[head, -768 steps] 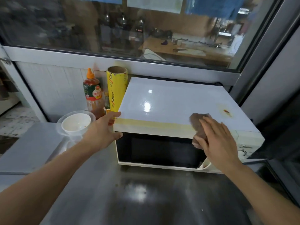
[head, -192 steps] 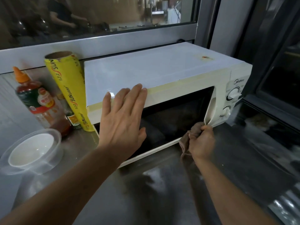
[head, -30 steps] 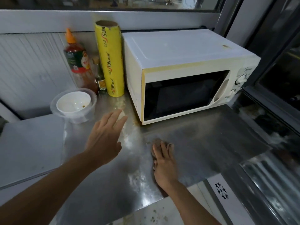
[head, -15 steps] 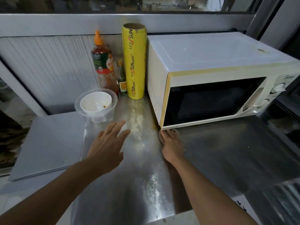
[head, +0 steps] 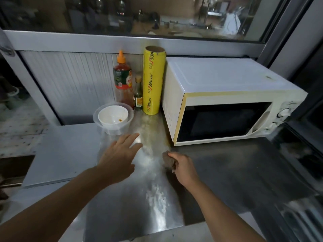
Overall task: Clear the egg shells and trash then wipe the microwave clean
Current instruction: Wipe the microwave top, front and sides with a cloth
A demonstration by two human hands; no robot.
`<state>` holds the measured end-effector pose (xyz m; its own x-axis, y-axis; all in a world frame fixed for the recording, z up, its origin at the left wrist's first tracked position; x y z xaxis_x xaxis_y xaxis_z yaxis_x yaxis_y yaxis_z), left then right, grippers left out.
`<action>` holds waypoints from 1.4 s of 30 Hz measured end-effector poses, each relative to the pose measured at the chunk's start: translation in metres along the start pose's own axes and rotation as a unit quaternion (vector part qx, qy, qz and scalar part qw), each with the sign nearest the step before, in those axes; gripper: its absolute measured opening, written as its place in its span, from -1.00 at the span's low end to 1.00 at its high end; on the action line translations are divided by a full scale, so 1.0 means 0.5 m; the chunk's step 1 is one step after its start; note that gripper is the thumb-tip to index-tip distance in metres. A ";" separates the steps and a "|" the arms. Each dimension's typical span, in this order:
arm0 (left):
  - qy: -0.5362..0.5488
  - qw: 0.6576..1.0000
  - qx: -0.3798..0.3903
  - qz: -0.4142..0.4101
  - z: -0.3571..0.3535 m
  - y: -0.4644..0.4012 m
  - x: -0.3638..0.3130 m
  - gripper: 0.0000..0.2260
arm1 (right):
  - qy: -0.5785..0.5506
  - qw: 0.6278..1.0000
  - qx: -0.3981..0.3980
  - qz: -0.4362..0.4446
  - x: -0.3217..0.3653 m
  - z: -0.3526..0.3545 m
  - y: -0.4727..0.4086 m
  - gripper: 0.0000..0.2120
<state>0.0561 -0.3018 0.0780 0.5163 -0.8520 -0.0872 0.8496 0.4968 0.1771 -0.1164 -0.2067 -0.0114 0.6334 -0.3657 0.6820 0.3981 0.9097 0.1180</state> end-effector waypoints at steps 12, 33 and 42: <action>-0.004 0.998 -0.021 -0.057 0.124 -0.046 0.118 -0.40 | 0.106 0.988 -0.101 -0.040 0.151 0.040 -0.048 -0.82; -0.042 0.944 -0.047 -0.323 0.222 -0.235 0.296 -0.37 | 0.110 0.925 -0.336 -0.140 0.390 0.115 -0.083 -0.72; -0.090 0.935 -0.090 -0.331 0.316 -0.348 0.266 -0.39 | 0.085 0.938 -0.308 -0.133 0.332 0.152 -0.206 -0.67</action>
<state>-0.0403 -0.5277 0.1906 -0.1428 -0.9885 0.0501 0.9892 -0.1443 -0.0261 -0.1027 -0.3460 0.1444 0.5333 -0.6370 0.5566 0.8319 0.5144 -0.2083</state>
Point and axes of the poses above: each hand's wrist, its own y-axis away from the middle knuckle, its own z-axis out of the back of the hand, x = y × z, the point moved 5 cm from there along -y, towards the middle knuckle, and after that the axes turned 11 degrees about x, right-handed, at the moved point
